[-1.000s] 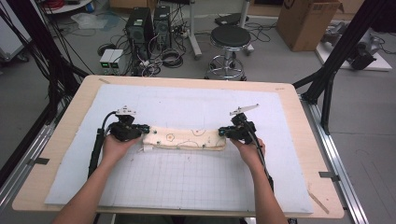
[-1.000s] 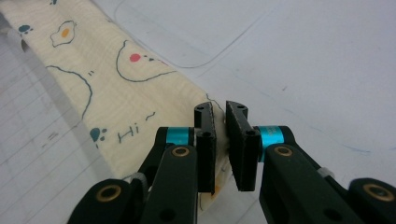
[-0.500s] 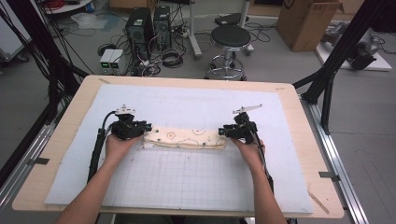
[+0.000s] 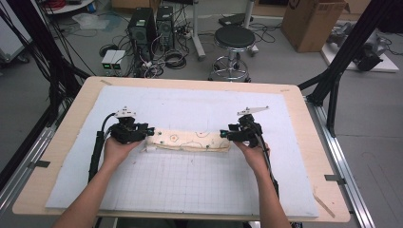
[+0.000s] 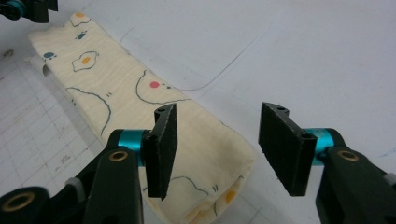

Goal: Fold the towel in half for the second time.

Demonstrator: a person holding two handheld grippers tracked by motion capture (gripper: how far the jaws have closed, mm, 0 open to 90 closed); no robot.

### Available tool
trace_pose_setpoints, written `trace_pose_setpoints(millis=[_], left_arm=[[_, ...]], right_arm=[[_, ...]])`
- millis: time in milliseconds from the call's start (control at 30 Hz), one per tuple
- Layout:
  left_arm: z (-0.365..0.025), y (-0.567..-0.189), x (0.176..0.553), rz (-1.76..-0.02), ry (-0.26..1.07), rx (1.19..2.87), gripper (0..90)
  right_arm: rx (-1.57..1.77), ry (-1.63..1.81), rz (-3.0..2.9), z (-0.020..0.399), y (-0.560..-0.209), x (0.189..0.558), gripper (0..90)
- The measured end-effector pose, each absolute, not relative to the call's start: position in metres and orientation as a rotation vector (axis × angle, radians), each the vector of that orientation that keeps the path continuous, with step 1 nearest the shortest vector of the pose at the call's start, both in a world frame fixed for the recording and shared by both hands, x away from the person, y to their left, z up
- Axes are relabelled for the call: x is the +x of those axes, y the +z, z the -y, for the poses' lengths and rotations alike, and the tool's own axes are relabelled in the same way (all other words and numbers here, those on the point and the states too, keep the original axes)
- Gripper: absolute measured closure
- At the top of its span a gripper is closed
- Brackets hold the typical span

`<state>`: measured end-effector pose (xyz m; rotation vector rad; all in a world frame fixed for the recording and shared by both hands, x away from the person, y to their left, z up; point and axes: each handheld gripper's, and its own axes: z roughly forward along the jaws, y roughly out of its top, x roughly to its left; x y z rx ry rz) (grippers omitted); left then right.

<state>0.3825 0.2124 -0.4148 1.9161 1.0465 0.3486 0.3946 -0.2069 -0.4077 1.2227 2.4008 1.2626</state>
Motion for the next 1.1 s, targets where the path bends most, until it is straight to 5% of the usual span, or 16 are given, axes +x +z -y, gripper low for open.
trace_pose_setpoints(millis=[567,1100], left_arm=[[-0.216,-0.407,0.371,-1.013,0.310,1.903,38.9],[-0.233,-0.411,0.341,-1.003,0.339,1.856,34.8]], right_arm=[[1.198,1.314,-2.323,0.212,-0.397,0.379,27.1],[1.150,1.340,-2.313,0.213,-0.396,0.363,18.1]])
